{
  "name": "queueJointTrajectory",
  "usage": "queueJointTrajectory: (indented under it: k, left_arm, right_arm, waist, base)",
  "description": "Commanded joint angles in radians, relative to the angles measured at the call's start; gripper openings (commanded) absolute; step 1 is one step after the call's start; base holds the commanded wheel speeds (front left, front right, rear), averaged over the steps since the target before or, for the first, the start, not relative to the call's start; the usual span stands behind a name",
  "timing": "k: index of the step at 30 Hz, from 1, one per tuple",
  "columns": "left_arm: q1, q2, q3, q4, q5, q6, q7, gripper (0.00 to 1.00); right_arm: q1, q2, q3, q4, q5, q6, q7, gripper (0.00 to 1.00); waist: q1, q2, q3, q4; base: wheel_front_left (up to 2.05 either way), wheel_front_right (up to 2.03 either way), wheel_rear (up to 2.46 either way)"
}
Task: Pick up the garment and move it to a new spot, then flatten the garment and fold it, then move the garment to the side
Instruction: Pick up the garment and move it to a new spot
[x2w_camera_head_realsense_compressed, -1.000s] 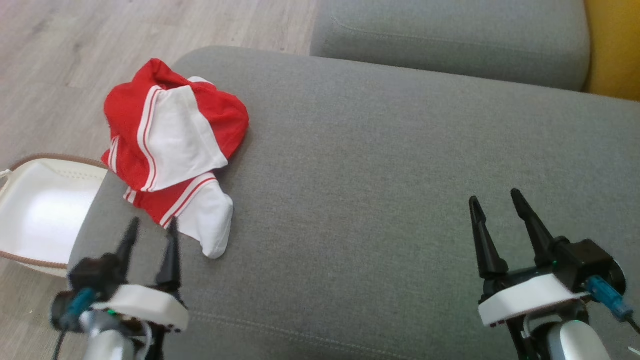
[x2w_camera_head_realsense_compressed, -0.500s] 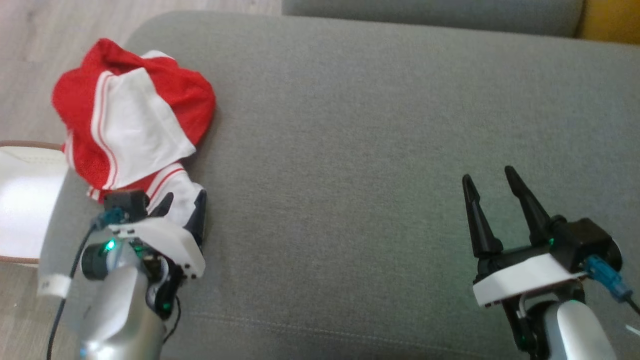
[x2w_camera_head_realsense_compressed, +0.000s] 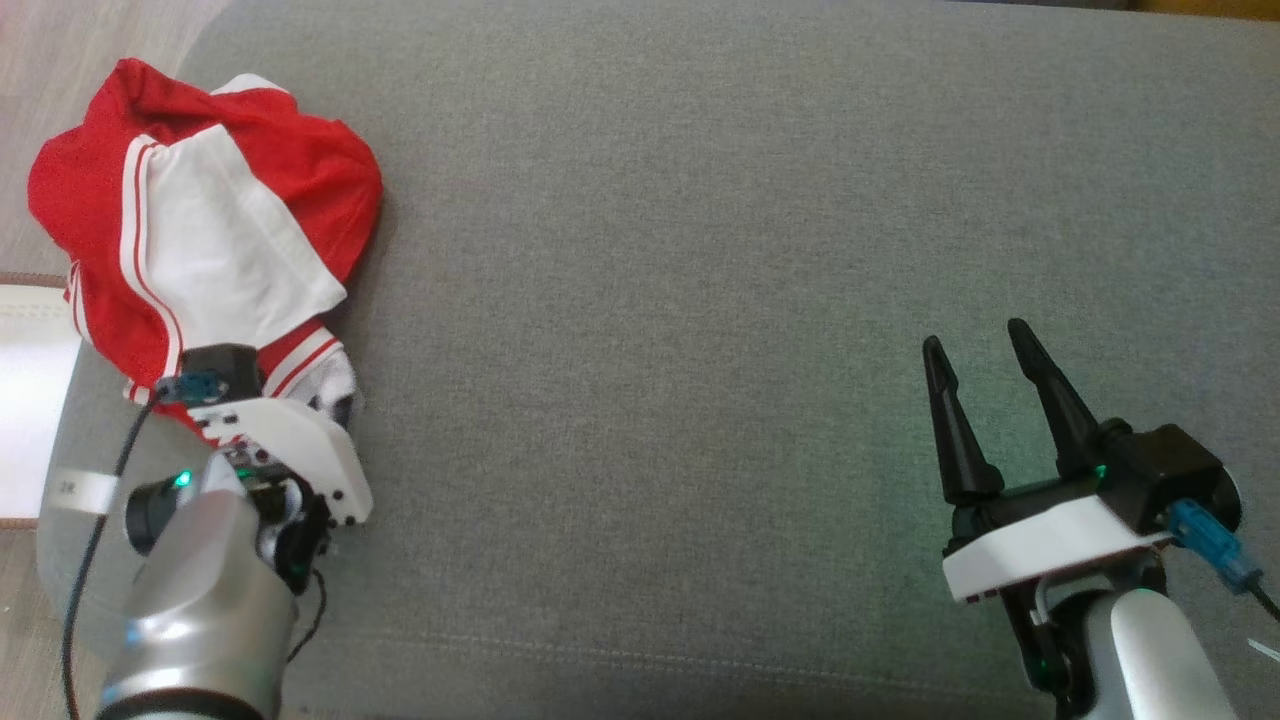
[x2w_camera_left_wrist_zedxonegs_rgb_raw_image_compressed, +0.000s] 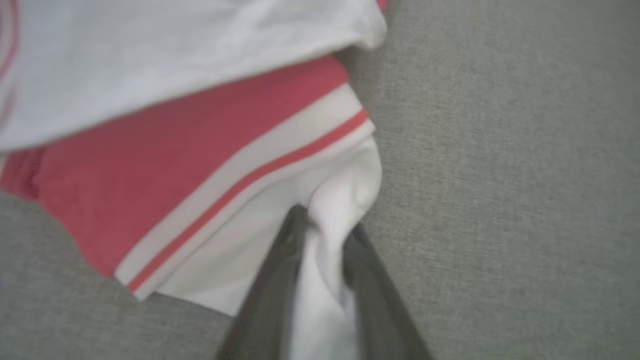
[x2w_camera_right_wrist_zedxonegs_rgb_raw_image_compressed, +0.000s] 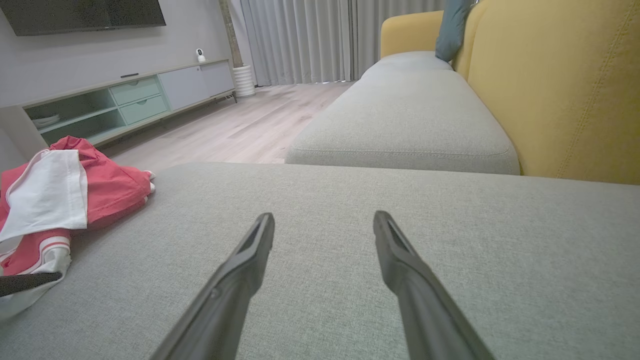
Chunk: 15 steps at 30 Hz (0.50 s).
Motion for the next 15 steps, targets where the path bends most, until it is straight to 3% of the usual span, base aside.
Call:
queueJointTrajectory:
  k: [1, 7, 15]
  left_arm:
    - [-0.012, 0.037, 0.024, 0.023, -0.006, 0.007, 0.025, 0.00]
    - [-0.028, 0.047, 0.006, 0.051, 0.009, 0.013, -0.016, 0.00]
    - [-0.018, 0.072, 0.017, -0.037, 0.011, 0.034, -0.223, 0.00]
  right_arm:
    - [-0.040, -0.004, 0.025, -0.029, 0.012, -0.001, -0.012, 1.00]
    - [-0.050, -0.004, 0.030, -0.020, 0.015, -0.001, -0.016, 1.00]
    - [-0.032, -0.004, 0.009, -0.013, 0.019, -0.001, -0.026, 1.00]
  waist:
    - [0.0000, 0.0000, 0.004, 0.000]
    - [0.0000, 0.0000, 0.003, -0.001]
    - [0.0000, 0.0000, -0.052, -0.008]
  base:
    - [0.00, 0.00, 0.00]
    - [0.00, 0.00, 0.00]
    - [0.00, 0.00, 0.00]
